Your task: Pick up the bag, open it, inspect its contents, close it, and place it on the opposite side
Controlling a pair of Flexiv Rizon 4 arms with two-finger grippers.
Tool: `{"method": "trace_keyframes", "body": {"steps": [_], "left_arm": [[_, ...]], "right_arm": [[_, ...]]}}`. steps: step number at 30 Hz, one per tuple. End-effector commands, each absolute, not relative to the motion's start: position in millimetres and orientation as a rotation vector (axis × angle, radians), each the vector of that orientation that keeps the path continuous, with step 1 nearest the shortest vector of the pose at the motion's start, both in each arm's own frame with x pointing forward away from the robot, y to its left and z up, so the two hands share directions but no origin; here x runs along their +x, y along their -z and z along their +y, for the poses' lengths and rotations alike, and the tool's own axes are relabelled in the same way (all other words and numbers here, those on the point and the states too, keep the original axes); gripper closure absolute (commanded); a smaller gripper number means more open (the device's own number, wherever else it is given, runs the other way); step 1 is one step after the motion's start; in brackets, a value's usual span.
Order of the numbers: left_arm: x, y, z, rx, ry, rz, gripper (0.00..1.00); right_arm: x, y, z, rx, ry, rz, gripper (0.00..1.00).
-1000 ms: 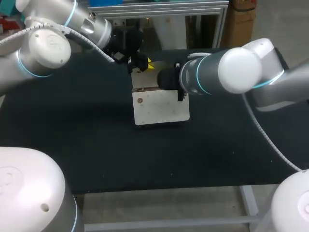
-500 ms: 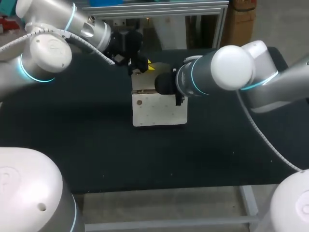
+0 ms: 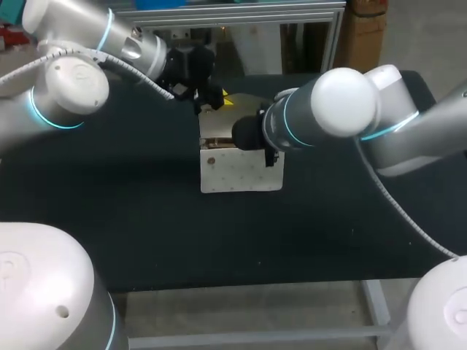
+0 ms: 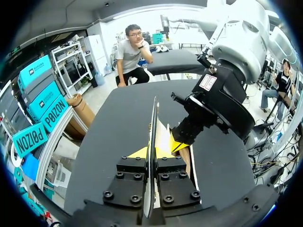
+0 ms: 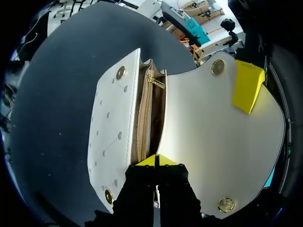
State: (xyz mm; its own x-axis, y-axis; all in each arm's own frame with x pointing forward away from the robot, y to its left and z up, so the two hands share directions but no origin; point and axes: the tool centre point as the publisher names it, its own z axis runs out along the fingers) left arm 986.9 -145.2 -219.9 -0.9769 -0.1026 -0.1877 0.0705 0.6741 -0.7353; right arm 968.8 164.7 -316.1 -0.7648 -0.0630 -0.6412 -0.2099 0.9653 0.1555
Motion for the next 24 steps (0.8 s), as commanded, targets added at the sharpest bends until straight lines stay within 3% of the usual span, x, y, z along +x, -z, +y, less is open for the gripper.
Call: {"method": "trace_keyframes", "body": {"steps": [1, 24], "left_arm": [[985.0, 219.7, -141.5, -0.031, 1.195, 2.662, 1.00], [983.3, 222.2, -137.9, -0.039, 1.196, 2.663, 1.00]], "right_arm": [[959.9, 335.8, 167.1, -0.185, -0.264, 2.443, 1.00], [955.0, 341.8, 169.2, -0.184, -0.259, 2.551, 1.00]]}}
